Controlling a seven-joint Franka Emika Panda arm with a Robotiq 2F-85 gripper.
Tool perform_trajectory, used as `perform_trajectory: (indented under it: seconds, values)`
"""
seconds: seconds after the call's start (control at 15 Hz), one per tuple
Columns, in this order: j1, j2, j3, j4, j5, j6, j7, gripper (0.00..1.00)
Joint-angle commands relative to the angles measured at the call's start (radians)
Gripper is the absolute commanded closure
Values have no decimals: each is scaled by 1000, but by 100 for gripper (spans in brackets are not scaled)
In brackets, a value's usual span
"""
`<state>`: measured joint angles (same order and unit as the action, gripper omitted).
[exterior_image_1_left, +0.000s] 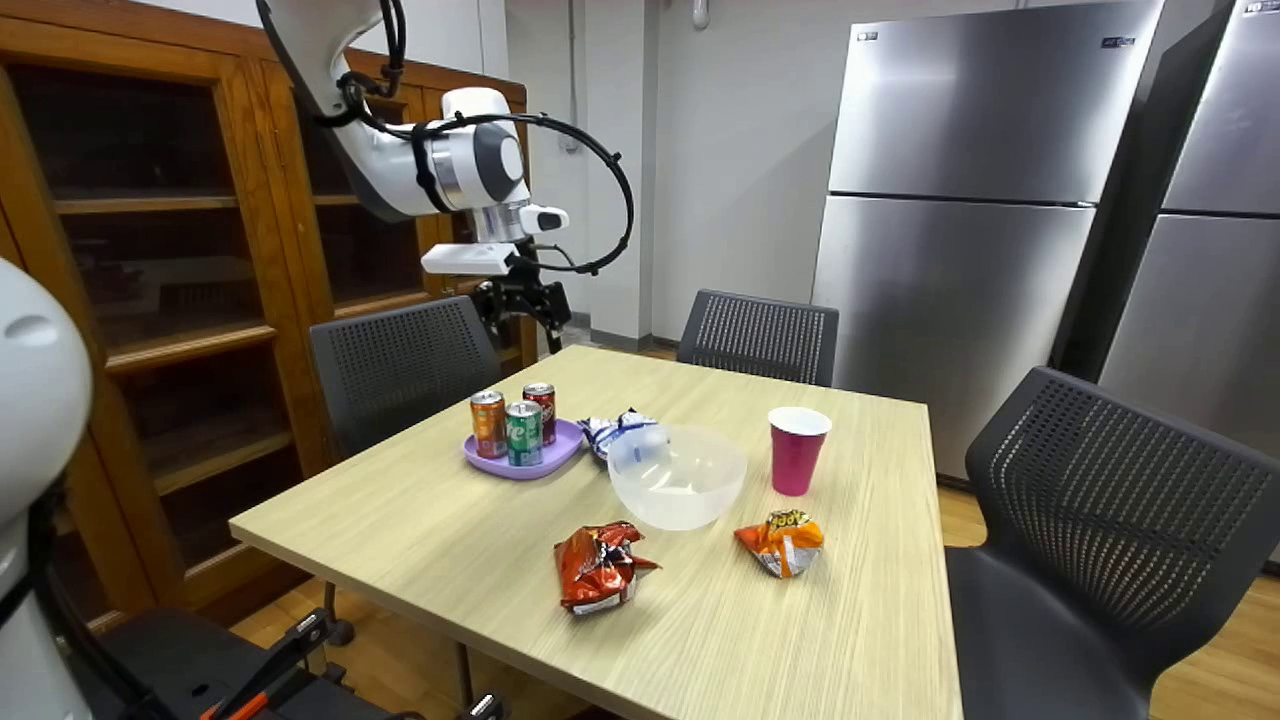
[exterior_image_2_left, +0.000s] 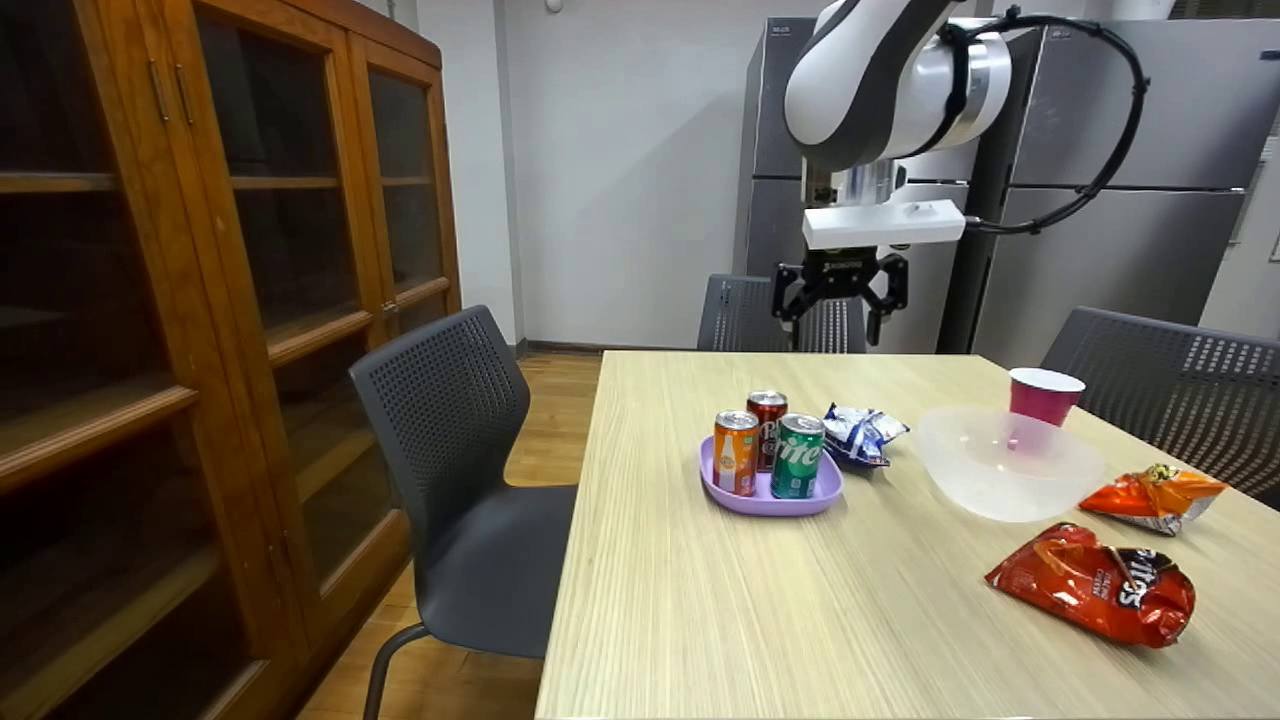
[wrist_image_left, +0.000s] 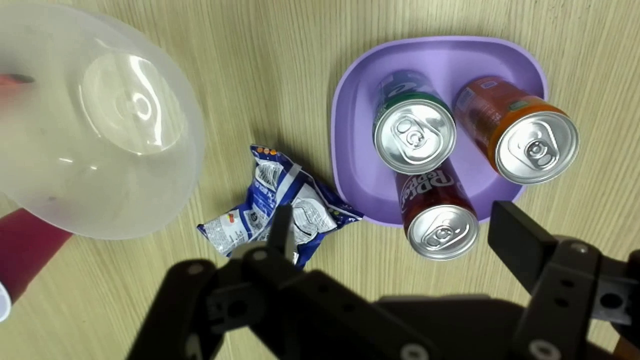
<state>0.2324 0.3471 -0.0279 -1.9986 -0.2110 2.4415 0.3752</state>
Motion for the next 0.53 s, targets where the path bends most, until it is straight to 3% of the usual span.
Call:
perform_trajectory:
  seconds: [0.0,0.4,0.47]
  values:
    - [3,-51,-10,-37,-13,-39,90,0]
    - [5,-47,-12,-33,-13,-71,153,0]
    - [-9,-14,-5,-13,-3,-36,117,0]
